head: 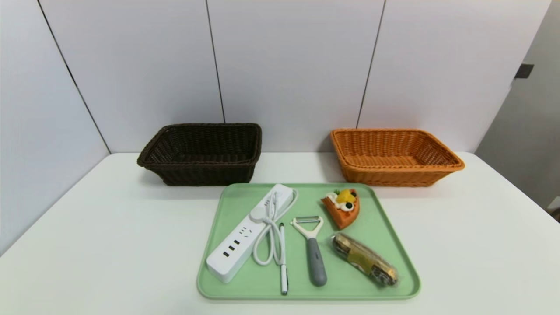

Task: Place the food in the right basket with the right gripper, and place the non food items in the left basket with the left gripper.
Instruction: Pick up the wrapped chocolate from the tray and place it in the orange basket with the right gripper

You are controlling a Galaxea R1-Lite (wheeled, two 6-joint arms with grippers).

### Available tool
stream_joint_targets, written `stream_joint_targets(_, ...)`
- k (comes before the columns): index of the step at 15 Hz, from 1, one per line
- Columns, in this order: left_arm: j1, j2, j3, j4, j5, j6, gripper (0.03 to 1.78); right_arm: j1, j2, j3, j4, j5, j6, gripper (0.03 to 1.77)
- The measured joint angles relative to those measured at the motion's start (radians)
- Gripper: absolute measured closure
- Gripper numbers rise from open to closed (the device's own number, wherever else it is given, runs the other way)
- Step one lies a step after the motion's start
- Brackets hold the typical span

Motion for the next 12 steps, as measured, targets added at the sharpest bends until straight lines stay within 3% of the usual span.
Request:
stream_joint_targets(3,-0.001,0.118,-0.345,0.232,-0.078,-0.06,0.12,-0.001,0.15,-0.265,0.145,0.036,0.038,0.09)
stream_joint_targets(5,-0.001,0.252,-0.551,0.386,-0.151,-0.087,0.12,-0.001,0.307,-0.513,0.26,0.084,0.09,0.09)
stream_joint_targets(7,-0.001,0.412,-0.699,0.474,-0.2,-0.101,0.12,-0.001,0.499,-0.79,0.411,0.147,0.127,0.09)
stream_joint_targets(9,-0.002,0.551,-0.778,0.404,-0.232,-0.098,0.12,0.012,0.695,-1.053,0.58,0.208,0.147,0.09)
stream_joint_targets(12,-0.023,0.726,-0.826,0.306,-0.283,-0.08,0.12,0.124,1.0,-1.392,0.839,0.251,0.177,0.09)
